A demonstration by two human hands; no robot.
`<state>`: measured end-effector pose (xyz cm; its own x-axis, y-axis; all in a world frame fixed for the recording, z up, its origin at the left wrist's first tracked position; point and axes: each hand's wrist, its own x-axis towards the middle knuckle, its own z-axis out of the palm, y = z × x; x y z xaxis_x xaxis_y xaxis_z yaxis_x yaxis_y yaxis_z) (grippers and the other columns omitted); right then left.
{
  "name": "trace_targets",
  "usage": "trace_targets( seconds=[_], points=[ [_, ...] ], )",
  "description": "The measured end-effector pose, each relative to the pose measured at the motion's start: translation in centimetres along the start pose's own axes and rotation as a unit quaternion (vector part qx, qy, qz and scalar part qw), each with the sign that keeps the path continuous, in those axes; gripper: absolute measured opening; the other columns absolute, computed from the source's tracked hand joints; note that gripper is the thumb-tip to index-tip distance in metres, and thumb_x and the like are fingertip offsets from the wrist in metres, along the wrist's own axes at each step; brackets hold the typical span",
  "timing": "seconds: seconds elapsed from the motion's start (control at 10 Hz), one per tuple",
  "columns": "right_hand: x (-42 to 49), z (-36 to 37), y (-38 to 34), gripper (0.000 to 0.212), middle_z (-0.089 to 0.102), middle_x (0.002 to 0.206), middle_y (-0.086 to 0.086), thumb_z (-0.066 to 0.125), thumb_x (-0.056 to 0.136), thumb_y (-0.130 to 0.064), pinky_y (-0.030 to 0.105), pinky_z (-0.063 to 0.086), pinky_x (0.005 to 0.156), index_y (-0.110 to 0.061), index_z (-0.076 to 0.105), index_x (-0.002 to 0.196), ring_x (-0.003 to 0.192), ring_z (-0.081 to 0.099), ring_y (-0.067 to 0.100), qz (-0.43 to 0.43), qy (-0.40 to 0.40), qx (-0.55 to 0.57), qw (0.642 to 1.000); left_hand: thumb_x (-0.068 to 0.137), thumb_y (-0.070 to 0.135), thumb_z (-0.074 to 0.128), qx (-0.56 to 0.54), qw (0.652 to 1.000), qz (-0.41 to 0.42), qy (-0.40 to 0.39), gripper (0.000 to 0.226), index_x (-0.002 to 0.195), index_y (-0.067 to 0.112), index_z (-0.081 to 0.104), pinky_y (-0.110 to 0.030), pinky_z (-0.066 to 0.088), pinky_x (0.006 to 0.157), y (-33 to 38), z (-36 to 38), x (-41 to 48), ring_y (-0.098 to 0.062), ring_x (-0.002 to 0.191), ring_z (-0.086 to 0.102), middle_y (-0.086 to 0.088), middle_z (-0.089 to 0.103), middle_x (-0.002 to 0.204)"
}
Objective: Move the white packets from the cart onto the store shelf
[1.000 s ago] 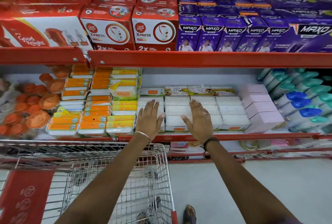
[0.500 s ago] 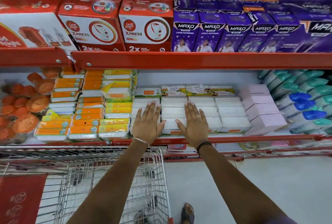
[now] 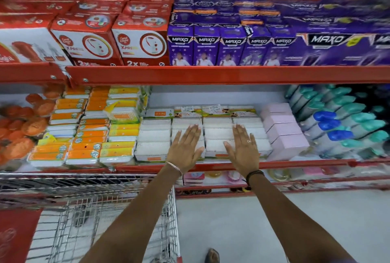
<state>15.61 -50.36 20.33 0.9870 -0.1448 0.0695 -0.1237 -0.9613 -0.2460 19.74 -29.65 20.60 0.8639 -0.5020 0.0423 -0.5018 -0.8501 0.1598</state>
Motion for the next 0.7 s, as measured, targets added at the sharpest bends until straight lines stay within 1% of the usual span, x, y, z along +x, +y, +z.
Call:
trace_targets(
  seconds=[0.1,0.2,0.3,0.4,0.5,0.6,0.7],
  points=[
    [0.3,0.5,0.4,0.086,0.029,0.154,0.008,-0.008,0.086,-0.065,0.041,0.01,0.119,-0.011,0.023,0.146,0.144,0.023,0.021,-0.008,-0.015,-0.013,1.0,0.089,0.056,-0.005,0.004,1.0,0.003,-0.008,0.072,0.147,0.016,0.005,-0.047,0.012,0.118,2.0,1.1,1.1,-0.018,0.145,0.009,-0.003,0.011,0.158],
    [0.7,0.9,0.7,0.084,0.037,0.15,0.009,-0.006,0.089,-0.063,0.038,0.007,0.113,-0.01,0.03,0.143,0.141,0.031,0.023,-0.005,-0.02,-0.016,1.0,0.089,0.055,-0.005,0.015,1.0,-0.021,-0.008,0.071,0.147,0.016,0.007,-0.047,0.013,0.117,2.8,1.8,1.7,-0.02,0.145,0.012,-0.004,0.013,0.158],
    [0.9,1.3,0.9,0.081,0.043,0.147,0.011,-0.001,0.091,-0.061,0.038,0.011,0.111,-0.009,0.034,0.141,0.138,0.037,0.024,-0.005,-0.019,-0.012,1.0,0.088,0.054,-0.013,0.019,0.999,-0.031,-0.006,0.076,0.147,0.013,0.013,-0.047,0.017,0.116,2.7,2.0,1.8,-0.022,0.143,0.02,-0.007,0.022,0.155],
    [1.1,1.6,1.1,0.082,0.042,0.147,0.011,-0.002,0.09,-0.062,0.037,0.01,0.112,-0.009,0.033,0.142,0.139,0.035,0.023,-0.016,-0.011,-0.014,1.0,0.089,0.052,-0.01,0.026,0.999,-0.036,-0.013,0.075,0.146,0.012,0.018,-0.048,0.022,0.114,2.8,2.2,1.9,-0.022,0.141,0.027,-0.007,0.029,0.153],
    [0.9,1.5,1.0,0.087,0.037,0.15,0.011,-0.008,0.087,-0.064,0.037,0.008,0.115,-0.009,0.029,0.143,0.141,0.03,0.023,-0.019,-0.015,-0.012,1.0,0.088,0.054,-0.013,0.022,0.999,-0.043,-0.024,0.077,0.146,0.012,0.015,-0.047,0.02,0.115,2.8,2.3,1.7,-0.021,0.143,0.022,-0.007,0.025,0.155],
    [0.8,0.9,1.0,0.096,0.024,0.156,0.009,-0.02,0.08,-0.067,0.041,0.008,0.12,-0.009,0.017,0.146,0.145,0.018,0.021,-0.04,-0.021,-0.009,0.999,0.08,0.058,-0.023,0.014,0.999,-0.032,-0.025,0.085,0.147,0.015,0.005,-0.046,0.012,0.118,2.6,1.9,1.7,-0.019,0.146,0.009,-0.005,0.013,0.158],
    [-0.1,0.0,0.6,0.091,0.012,0.159,0.007,-0.02,0.08,-0.066,0.037,-0.003,0.12,-0.011,0.007,0.148,0.147,0.009,0.018,-0.055,-0.009,-0.001,0.998,0.086,0.056,-0.017,0.041,0.999,-0.018,0.013,0.078,0.147,0.015,0.011,-0.046,0.013,0.119,3.5,0.9,1.1,-0.021,0.145,0.01,-0.004,0.013,0.158]
  ],
)
